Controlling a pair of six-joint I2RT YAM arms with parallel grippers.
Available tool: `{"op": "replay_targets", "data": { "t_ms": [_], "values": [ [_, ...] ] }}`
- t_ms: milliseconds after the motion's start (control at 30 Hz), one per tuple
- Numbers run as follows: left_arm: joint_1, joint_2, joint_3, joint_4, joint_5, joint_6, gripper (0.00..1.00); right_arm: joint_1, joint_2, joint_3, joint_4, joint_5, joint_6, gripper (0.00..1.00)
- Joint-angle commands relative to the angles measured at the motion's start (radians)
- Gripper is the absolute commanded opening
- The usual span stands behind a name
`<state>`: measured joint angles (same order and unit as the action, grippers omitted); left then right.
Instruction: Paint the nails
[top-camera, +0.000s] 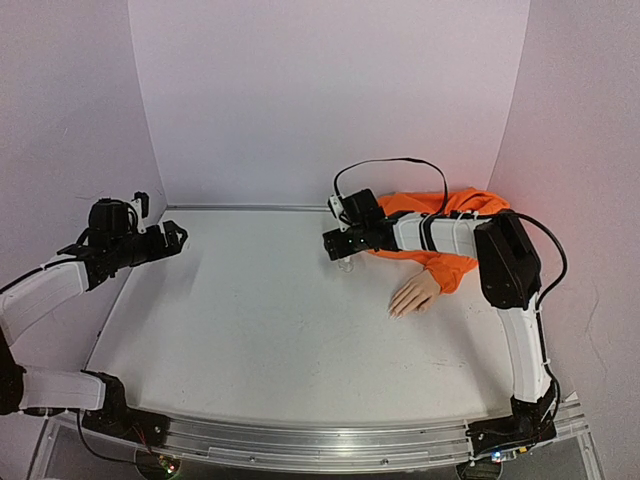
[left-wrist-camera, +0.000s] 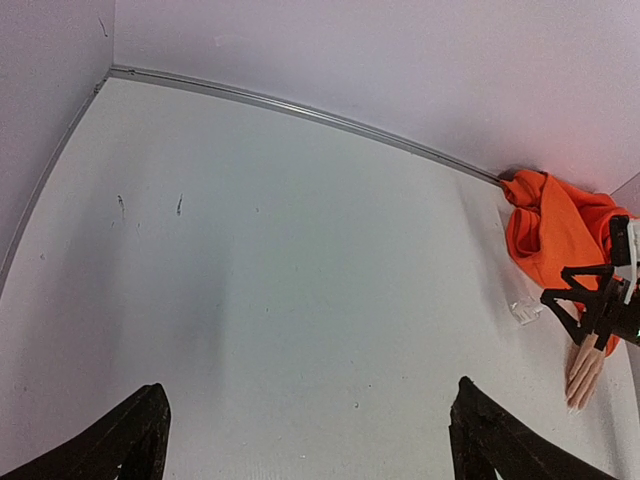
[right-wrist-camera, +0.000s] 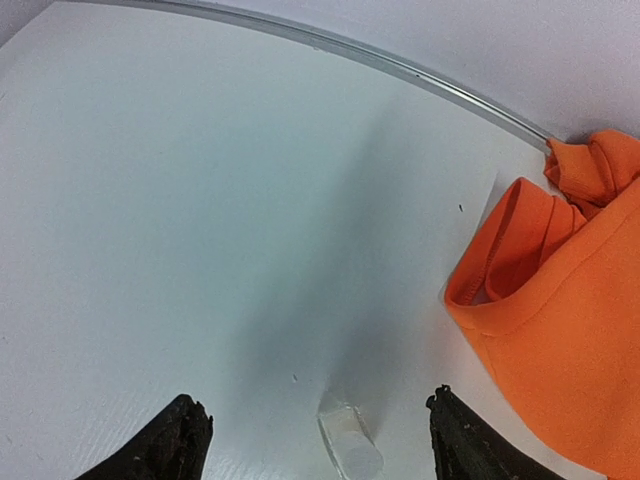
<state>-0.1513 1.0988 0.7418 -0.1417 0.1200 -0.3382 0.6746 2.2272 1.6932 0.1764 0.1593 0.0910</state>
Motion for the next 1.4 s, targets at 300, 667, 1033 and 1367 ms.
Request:
{"op": "replay_targets", "data": {
  "t_ms": [300,667,1033,1367],
  "values": [
    [0.007,0.003,0.08,-0.02,0.069,-0.024,0.98,-0.021,0.04,0.063,-0.072,0.001,0.078,0.59],
    [0.006,0.005,0.093,-0.061,0.065,-0.022,0.98,-0.045,0.059,0.076,-0.093,-0.044,0.108,0.45],
    [0.006,0.012,0.12,-0.079,0.104,-0.032,0.98,-0.045,0.066,0.083,-0.101,-0.068,0.116,0.27],
    [0.007,0.038,0.14,-0.08,0.088,-0.096,0.99,-0.045,0.024,0.062,-0.104,-0.096,0.13,0.0]
  ]
}}
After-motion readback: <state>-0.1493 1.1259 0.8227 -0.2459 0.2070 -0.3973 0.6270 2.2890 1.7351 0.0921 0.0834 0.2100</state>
